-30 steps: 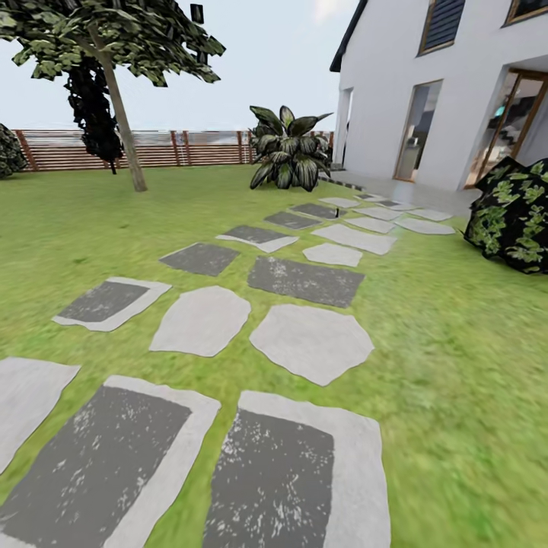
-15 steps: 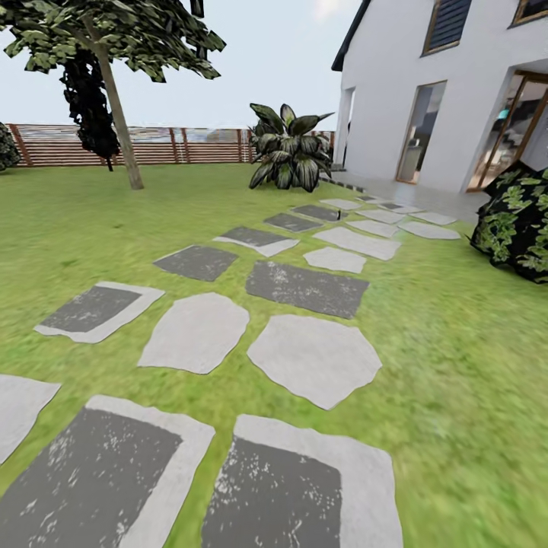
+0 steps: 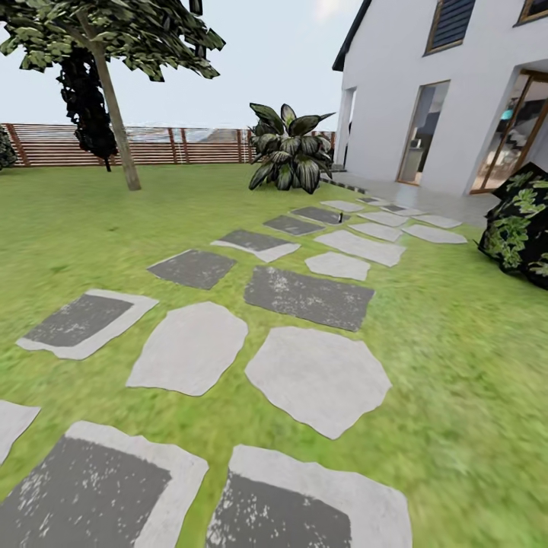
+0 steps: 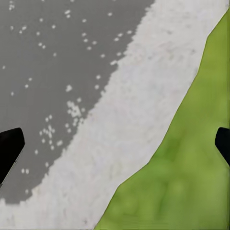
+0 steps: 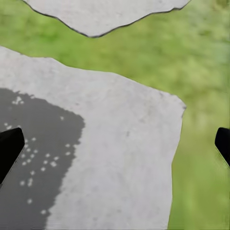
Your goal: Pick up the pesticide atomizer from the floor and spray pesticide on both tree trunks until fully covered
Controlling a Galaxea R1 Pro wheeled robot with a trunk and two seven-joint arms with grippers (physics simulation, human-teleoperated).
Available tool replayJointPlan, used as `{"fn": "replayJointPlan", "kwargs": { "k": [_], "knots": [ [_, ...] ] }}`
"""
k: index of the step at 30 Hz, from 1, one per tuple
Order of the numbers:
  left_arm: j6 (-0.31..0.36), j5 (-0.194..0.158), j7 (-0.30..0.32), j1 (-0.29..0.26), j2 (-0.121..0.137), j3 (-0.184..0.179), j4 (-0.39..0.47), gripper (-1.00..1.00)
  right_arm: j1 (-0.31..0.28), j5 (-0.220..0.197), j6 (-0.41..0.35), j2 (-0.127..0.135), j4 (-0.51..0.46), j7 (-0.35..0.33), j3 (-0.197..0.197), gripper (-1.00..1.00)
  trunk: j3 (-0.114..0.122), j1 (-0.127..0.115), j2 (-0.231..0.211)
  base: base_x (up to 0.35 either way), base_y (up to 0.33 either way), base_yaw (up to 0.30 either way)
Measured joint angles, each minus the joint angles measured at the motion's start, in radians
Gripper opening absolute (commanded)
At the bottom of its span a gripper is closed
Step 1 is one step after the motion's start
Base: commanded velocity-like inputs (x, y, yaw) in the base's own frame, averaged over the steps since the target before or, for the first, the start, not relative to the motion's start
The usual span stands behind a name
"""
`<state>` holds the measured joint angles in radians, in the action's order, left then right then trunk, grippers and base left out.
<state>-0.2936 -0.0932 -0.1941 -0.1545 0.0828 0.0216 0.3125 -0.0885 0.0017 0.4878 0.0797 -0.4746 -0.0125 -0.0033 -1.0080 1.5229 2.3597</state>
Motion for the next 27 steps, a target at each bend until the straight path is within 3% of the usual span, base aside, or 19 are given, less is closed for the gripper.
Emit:
{"fn": "replayJointPlan", "kwargs": {
  "k": [27],
  "knots": [
    [0.000,-0.001,0.000,0.000,0.000,0.000,0.000,1.00,0.000,-0.001,0.000,0.000,-0.002,0.001,0.000,1.00,0.000,0.000,0.000,0.340,0.000,0.000]
  ]
}}
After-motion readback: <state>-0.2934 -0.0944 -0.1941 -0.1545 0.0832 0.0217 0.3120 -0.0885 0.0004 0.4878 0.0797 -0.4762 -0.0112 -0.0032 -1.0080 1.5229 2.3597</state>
